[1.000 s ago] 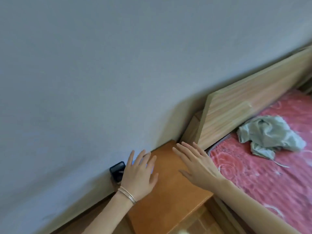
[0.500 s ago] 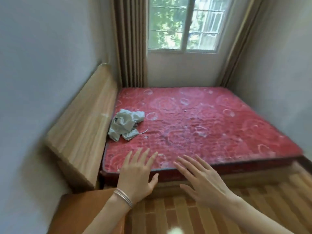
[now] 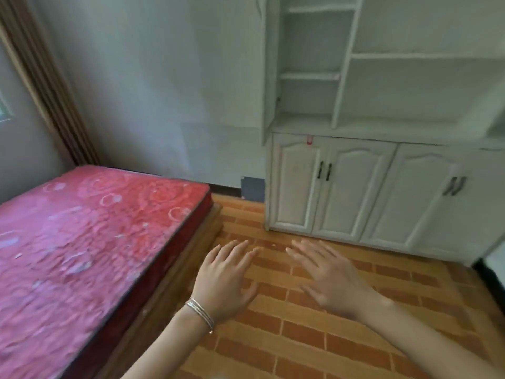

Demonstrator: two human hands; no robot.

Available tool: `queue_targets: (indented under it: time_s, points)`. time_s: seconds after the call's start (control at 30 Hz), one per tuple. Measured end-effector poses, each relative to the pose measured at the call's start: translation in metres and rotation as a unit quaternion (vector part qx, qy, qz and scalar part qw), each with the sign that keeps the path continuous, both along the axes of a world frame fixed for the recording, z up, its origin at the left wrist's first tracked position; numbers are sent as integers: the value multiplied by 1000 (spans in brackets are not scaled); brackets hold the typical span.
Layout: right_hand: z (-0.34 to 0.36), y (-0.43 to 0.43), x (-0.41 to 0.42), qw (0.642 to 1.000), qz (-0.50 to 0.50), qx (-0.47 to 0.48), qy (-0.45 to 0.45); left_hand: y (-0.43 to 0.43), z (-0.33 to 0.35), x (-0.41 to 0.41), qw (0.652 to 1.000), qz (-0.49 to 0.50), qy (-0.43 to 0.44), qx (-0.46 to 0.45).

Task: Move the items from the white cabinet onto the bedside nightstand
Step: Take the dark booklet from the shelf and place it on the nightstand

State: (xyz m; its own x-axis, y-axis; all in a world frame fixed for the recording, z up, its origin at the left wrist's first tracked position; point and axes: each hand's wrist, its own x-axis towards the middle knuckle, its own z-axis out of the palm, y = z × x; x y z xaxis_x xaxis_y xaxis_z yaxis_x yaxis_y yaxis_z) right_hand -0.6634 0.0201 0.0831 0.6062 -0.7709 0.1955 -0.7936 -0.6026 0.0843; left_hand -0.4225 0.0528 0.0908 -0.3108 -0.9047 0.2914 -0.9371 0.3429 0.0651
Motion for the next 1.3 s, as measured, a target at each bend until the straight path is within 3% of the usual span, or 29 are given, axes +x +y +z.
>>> queue_targets:
  time_s: [0.3,0.63,0.9,1.3]
  points:
    - [47,6,-263,974,-223,-26,-19,-96,33,-275,981,-190,-1,-20]
    - [51,-1,-425,940,-327,-74,-58,-158,47,-457,947,-318,13,-39]
    - [48,-62,-522,926,-348,-145,-14,-252,32,-565,933,-352,28,-67]
    - [78,-210,-679,913,-362,-183,33,-399,62,-725,920,-369,66,-117]
